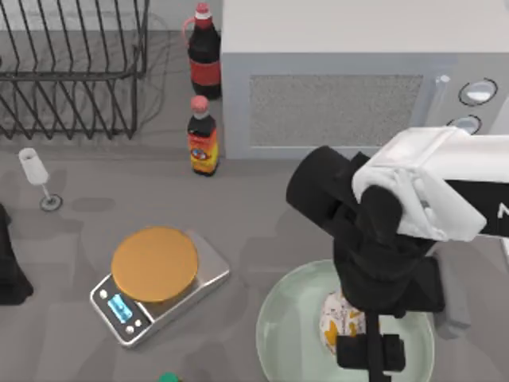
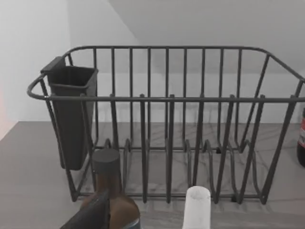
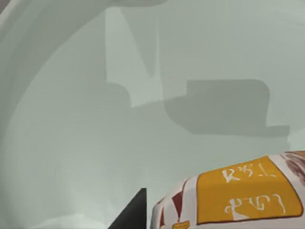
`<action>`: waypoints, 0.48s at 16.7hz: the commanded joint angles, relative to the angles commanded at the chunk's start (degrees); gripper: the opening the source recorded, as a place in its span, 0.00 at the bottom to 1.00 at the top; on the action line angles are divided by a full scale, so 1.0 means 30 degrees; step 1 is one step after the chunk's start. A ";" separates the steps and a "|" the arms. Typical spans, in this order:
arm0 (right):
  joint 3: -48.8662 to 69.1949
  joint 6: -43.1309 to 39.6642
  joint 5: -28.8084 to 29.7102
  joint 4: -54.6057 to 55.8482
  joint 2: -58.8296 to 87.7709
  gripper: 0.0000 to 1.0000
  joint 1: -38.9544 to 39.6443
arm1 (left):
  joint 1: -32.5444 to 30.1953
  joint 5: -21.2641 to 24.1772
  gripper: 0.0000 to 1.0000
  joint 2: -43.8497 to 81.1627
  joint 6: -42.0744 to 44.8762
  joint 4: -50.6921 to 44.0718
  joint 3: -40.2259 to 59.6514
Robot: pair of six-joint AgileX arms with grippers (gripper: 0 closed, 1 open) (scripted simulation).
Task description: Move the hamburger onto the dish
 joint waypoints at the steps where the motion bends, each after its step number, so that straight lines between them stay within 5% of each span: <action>1: 0.0000 0.0000 0.0000 0.0000 0.0000 0.38 0.0000 | 0.0000 0.0000 1.00 0.0000 0.0000 0.0000 0.0000; 8: 0.0000 0.0000 0.0000 0.0000 0.0000 0.90 0.0000 | 0.0000 0.0000 1.00 0.0000 0.0000 0.0000 0.0000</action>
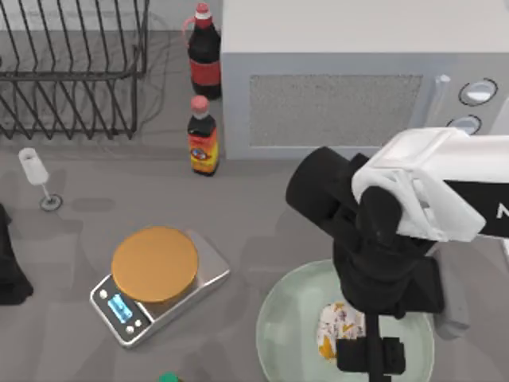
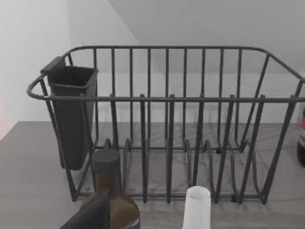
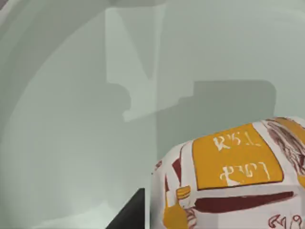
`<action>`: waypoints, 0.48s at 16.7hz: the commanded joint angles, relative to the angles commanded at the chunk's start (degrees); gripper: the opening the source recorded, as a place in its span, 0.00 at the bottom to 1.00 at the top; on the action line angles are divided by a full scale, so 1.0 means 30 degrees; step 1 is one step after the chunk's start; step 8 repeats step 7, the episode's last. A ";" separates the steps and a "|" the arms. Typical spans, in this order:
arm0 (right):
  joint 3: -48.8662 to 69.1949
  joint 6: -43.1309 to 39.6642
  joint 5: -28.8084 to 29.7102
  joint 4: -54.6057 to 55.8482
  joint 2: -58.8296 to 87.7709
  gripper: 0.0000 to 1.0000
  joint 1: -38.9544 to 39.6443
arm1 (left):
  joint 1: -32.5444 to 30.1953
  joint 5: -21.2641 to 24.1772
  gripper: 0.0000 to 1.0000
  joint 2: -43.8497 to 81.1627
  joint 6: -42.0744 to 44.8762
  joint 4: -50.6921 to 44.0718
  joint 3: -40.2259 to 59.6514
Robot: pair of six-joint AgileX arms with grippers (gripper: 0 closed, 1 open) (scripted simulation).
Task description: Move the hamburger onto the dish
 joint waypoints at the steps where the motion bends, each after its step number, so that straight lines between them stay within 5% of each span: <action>1: 0.0000 0.0000 0.0000 0.0000 0.0000 0.98 0.0000 | 0.0000 0.0000 1.00 0.0000 0.0000 0.0000 0.0000; 8: 0.0000 0.0000 0.0000 0.0000 0.0000 1.00 0.0000 | 0.0000 0.0000 1.00 0.0000 0.0000 0.0000 0.0000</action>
